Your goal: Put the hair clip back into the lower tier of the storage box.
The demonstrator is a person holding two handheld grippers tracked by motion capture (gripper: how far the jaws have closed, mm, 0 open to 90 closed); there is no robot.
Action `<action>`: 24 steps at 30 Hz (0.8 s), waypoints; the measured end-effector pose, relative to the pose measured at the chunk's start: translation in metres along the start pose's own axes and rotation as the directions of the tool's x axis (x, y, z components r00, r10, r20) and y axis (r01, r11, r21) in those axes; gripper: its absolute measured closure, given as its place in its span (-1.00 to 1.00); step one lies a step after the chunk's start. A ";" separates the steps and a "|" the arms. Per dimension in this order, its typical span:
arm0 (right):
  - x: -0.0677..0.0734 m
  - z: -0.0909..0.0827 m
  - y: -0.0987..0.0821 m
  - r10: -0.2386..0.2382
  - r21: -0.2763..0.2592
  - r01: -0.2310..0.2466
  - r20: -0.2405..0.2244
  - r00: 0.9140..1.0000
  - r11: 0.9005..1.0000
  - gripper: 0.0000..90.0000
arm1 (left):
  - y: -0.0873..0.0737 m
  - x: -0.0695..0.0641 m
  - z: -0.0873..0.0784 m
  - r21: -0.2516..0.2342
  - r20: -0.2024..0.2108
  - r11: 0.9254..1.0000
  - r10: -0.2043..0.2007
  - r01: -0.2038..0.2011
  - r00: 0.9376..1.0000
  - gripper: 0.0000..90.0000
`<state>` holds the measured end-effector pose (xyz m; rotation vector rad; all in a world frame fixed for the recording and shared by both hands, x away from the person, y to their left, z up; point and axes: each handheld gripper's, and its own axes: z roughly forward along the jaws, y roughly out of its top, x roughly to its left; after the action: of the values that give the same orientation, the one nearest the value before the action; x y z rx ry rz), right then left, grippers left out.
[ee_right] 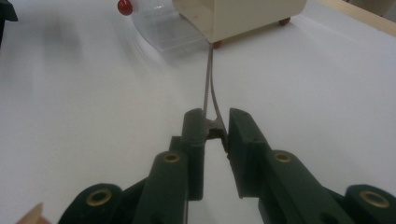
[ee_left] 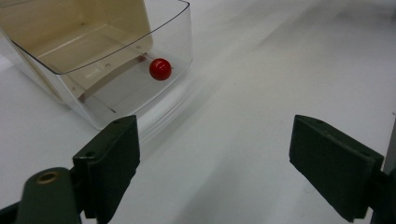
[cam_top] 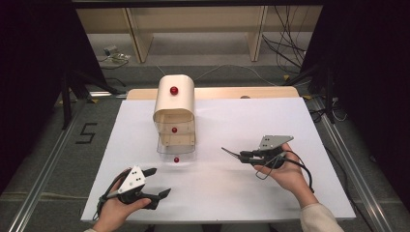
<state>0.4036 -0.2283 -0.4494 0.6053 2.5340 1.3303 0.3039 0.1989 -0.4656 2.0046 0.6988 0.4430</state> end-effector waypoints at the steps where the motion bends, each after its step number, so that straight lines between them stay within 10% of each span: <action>1: 0.000 0.000 0.000 0.000 0.000 0.000 0.000 1.000 1.000 0.72 | 0.000 0.000 0.000 -0.001 -0.001 1.000 -0.002 0.002 1.000 -0.64; 24: 0.004 0.009 0.021 -0.041 0.011 0.042 -0.020 0.999 0.999 0.72 | 0.001 0.000 0.000 -0.009 -0.003 1.000 0.001 -0.001 1.000 -0.64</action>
<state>0.4086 -0.2093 -0.4368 0.5411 2.5571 1.3156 0.3039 0.1982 -0.4649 1.9960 0.6966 0.4492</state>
